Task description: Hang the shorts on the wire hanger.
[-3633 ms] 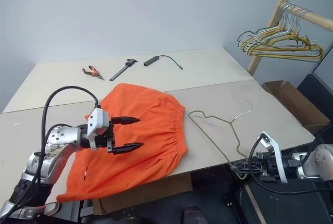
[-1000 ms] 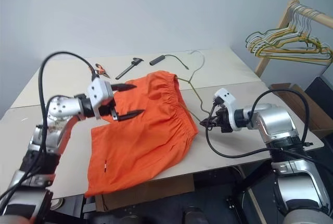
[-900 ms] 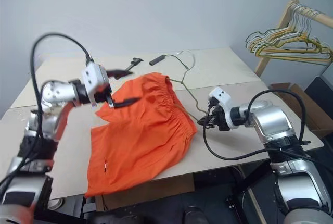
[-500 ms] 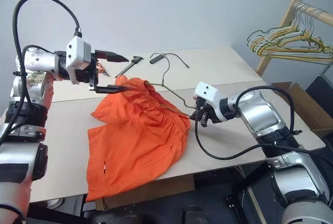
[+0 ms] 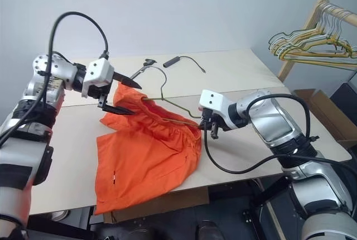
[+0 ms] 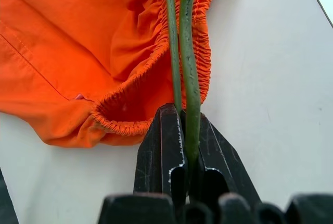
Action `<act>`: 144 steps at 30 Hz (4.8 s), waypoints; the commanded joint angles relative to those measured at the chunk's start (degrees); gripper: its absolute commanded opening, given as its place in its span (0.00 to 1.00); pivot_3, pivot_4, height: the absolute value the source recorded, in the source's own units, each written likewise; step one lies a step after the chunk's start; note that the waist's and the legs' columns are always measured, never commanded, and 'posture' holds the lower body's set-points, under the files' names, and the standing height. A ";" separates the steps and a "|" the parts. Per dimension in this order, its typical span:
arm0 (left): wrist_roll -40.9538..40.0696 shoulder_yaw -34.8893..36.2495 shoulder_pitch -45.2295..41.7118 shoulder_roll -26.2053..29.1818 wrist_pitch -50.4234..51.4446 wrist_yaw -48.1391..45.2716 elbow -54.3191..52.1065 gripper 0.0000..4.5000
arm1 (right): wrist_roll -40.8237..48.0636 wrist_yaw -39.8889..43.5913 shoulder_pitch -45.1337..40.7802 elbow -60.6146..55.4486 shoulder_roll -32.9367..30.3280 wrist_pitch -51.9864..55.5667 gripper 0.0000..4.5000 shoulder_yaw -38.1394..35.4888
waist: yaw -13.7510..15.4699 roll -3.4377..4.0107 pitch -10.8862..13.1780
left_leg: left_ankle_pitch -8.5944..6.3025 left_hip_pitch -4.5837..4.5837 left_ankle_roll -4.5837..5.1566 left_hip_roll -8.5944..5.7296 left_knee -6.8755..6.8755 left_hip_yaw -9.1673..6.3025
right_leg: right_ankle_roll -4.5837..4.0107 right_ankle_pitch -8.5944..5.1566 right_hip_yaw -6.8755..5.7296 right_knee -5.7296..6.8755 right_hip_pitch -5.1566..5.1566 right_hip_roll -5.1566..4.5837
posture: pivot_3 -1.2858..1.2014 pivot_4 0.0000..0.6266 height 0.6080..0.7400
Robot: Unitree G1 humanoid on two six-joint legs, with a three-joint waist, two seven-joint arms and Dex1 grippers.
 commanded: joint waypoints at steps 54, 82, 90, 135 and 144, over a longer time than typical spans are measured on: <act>10.33 8.53 -4.84 -2.19 -7.51 2.66 11.31 0.00 | 12.14 -25.76 19.01 -13.44 14.87 19.38 0.93 -16.69 | -1.72 -0.03 -0.01 | -0.03 0.04 0.06 0.00 0.65 -0.07 | 0.04 0.03 0.11 0.80 0.01 -0.03 | 0.51 0.00 1.00; -6.73 -1.12 -0.30 6.09 -6.74 -0.21 1.57 0.00 | 20.74 -16.15 10.09 9.26 7.60 14.75 0.01 -25.92 | -1.57 -0.03 -0.01 | -0.05 0.05 0.09 0.00 0.63 -0.29 | 0.05 0.03 0.21 0.77 0.02 -0.03 | 0.52 0.00 1.00; -10.47 -2.71 0.85 7.44 -5.37 -0.21 -0.23 0.00 | 17.92 -12.54 8.32 15.41 5.85 9.88 0.01 -21.55 | -1.65 -0.04 -0.01 | -0.05 0.06 0.09 0.00 0.62 -0.27 | 0.05 0.03 0.24 0.79 -0.01 0.00 | 0.52 0.00 1.00; 10.54 4.52 -1.94 -0.05 -11.86 2.31 1.58 0.00 | -10.95 -8.20 -0.67 -7.39 2.26 -15.46 0.05 -1.00 | -1.62 -0.03 0.00 | -0.04 -0.08 0.07 0.01 0.67 0.00 | 0.05 0.03 0.17 0.82 -0.17 -0.02 | 0.51 0.00 1.00; 10.53 5.78 -1.26 0.07 -11.47 2.22 1.21 0.00 | -10.07 -8.28 0.92 -1.30 6.09 -14.80 0.61 -1.65 | -1.67 -0.03 -0.01 | -0.03 -0.05 0.05 0.00 0.67 0.00 | 0.05 0.03 0.16 0.82 -0.13 -0.02 | 0.51 0.00 1.00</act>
